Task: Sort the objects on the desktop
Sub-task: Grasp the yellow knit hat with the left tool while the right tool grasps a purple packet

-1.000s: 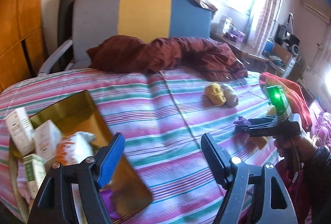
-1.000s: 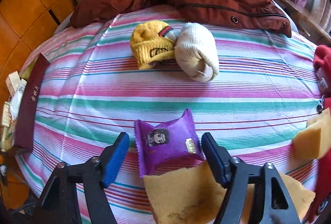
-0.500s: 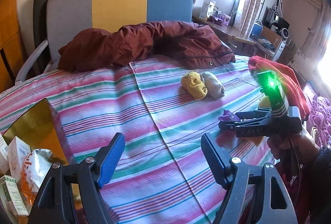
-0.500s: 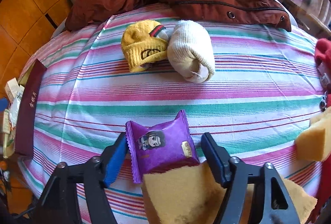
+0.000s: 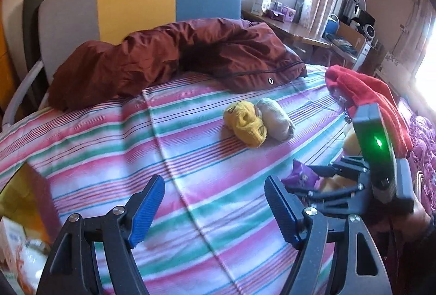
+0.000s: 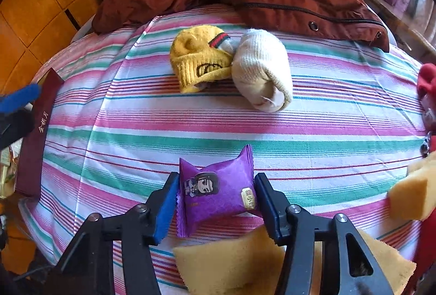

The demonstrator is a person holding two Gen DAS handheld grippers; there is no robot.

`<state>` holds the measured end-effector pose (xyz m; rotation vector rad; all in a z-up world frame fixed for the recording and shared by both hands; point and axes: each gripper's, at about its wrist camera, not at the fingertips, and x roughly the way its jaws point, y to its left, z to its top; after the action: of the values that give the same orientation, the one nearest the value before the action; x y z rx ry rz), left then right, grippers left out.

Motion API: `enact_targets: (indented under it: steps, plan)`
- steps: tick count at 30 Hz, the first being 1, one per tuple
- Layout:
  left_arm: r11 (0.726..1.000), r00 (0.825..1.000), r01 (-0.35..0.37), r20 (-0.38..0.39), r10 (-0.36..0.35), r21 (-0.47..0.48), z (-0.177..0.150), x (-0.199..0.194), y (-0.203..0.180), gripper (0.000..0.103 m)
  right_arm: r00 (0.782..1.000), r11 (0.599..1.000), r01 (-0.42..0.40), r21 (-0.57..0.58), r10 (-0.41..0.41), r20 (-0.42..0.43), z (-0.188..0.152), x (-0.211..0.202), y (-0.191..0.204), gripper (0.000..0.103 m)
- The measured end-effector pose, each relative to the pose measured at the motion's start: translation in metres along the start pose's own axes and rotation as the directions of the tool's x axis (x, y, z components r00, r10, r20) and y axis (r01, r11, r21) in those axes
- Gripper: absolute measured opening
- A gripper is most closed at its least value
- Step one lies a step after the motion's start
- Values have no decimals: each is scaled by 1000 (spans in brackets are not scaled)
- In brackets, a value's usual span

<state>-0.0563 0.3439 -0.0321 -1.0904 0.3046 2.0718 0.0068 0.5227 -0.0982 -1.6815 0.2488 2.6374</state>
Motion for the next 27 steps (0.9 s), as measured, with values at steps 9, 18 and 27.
enact_targets:
  steps: [9,18,27]
  plan:
    - [995,996,55,-74,-48,88,36,63,-19,68,1000,1000,-7,23,8,-11,10,5,7,57]
    - [986,978,168,-125,-165,10,66,118,-15,67,1000,1000,-9,23,9,-17,15,8,3,58]
    - [985,975,168,-145,-171,-27,73,159,-19,61,1000,1000,4,9,-4,-17,20,14,16,59]
